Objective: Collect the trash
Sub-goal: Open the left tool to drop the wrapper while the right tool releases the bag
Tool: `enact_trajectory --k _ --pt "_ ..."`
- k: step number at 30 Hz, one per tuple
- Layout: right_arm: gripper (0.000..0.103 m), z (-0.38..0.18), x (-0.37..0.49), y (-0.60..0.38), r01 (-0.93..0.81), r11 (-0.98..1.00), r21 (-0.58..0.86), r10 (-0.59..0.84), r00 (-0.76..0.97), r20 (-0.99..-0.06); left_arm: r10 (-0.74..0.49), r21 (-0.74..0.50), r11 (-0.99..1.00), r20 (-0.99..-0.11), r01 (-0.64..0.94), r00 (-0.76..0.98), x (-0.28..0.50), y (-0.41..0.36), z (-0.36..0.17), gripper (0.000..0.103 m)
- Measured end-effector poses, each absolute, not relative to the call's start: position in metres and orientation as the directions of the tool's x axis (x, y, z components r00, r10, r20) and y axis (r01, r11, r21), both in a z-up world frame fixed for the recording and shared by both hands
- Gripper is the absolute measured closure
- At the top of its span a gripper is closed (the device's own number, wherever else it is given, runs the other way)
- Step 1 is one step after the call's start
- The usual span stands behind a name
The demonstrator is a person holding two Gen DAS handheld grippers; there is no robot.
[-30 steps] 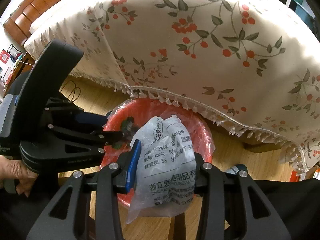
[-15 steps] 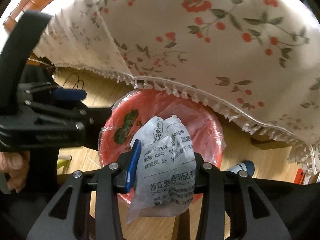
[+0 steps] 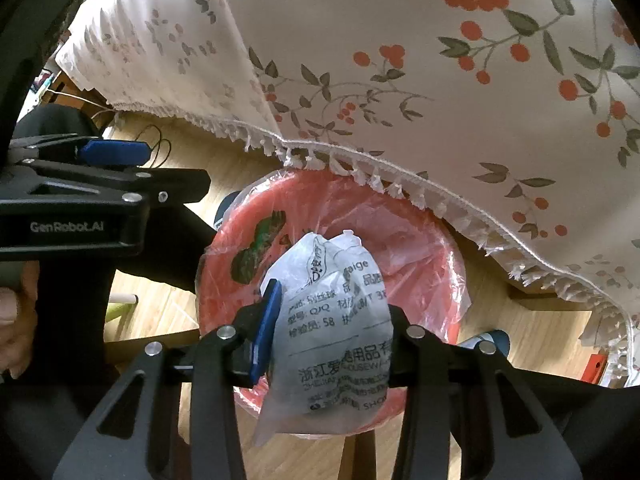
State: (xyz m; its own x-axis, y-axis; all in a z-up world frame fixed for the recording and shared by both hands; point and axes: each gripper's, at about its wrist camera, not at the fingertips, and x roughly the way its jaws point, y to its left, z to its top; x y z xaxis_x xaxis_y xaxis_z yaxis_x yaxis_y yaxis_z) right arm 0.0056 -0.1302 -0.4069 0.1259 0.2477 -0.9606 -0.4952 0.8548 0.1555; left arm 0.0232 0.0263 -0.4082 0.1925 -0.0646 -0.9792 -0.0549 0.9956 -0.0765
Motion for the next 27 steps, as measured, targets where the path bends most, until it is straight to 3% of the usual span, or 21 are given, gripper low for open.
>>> enact_trajectory --k 4,10,15,19,27 --pt "0.06 -0.408 0.006 -0.13 -0.494 0.856 0.155 0.248 0.127 -0.961 -0.065 -0.077 0.995 -0.98 -0.059 0.188 0.023 0.027 -0.411 0.023" --pt "0.045 -0.407 0.005 -0.131 -0.492 0.857 0.149 0.245 0.136 -0.96 -0.064 -0.076 0.995 -0.982 -0.059 0.18 0.025 0.027 -0.412 0.023" --pt "0.021 -0.403 0.007 -0.134 -0.479 0.865 0.148 0.249 0.155 -0.956 -0.061 -0.074 0.995 -0.981 -0.063 0.186 0.025 0.027 -0.411 0.014" --pt "0.01 -0.397 0.007 -0.138 -0.462 0.876 0.143 0.248 0.176 -0.953 -0.062 -0.075 0.995 -0.981 -0.066 0.183 0.025 0.028 -0.41 0.013" --pt "0.005 -0.373 0.004 -0.138 -0.44 0.898 0.03 0.163 0.267 -0.95 -0.063 -0.072 0.997 -0.97 -0.029 0.237 0.022 0.023 -0.389 0.006"
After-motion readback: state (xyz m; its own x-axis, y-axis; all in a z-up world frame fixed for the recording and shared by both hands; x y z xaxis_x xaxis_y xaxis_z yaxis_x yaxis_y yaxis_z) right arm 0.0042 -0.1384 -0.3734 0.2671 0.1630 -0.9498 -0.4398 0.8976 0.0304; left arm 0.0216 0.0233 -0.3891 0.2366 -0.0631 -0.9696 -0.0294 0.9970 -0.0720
